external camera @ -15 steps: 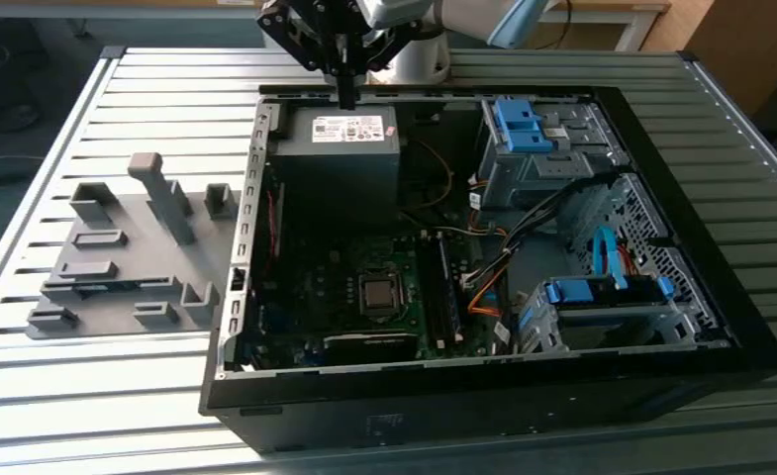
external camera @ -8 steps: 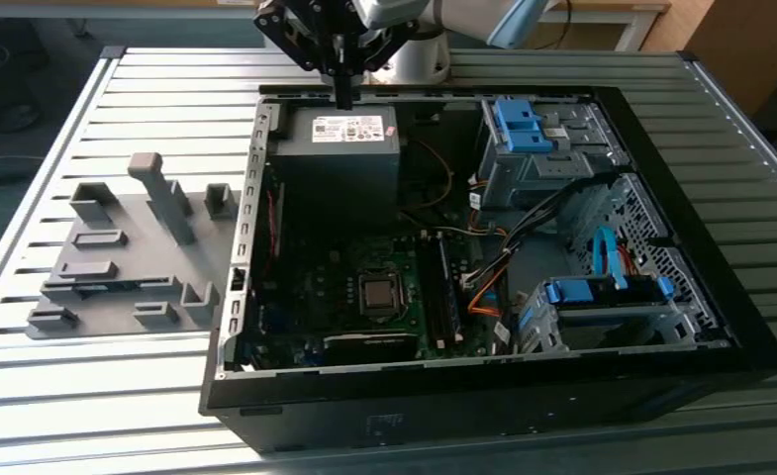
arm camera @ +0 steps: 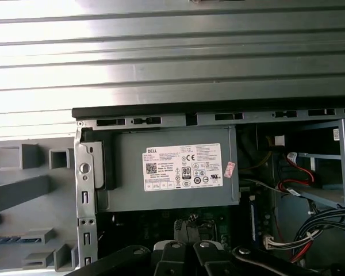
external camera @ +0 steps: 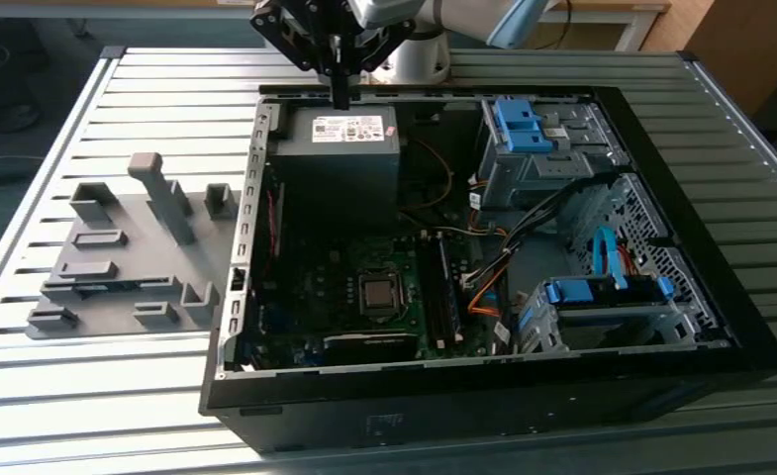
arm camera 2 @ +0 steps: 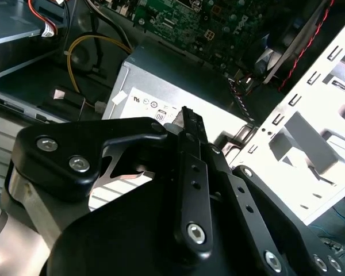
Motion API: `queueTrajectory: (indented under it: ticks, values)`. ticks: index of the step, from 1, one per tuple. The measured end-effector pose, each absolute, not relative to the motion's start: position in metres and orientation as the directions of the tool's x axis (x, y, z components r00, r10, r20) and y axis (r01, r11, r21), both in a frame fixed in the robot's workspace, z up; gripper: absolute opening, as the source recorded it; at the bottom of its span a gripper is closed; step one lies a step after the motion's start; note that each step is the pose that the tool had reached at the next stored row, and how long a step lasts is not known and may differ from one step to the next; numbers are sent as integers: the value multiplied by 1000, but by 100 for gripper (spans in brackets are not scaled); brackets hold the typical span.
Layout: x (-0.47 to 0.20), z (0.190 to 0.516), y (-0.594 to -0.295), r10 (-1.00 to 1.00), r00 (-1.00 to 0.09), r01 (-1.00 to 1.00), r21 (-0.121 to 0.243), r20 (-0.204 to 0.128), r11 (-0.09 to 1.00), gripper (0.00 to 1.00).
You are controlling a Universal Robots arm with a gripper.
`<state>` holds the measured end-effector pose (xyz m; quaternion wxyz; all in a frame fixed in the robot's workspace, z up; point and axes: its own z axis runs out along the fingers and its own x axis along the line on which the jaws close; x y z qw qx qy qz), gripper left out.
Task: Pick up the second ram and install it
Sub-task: 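Reach for the second ram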
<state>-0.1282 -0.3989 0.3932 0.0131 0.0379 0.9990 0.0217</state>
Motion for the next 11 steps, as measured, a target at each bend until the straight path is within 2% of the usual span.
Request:
queueTrajectory:
  ticks: [11]
  values:
    - [-131, 393, -399, 76, -997, 75, 44, -25, 996, 11]
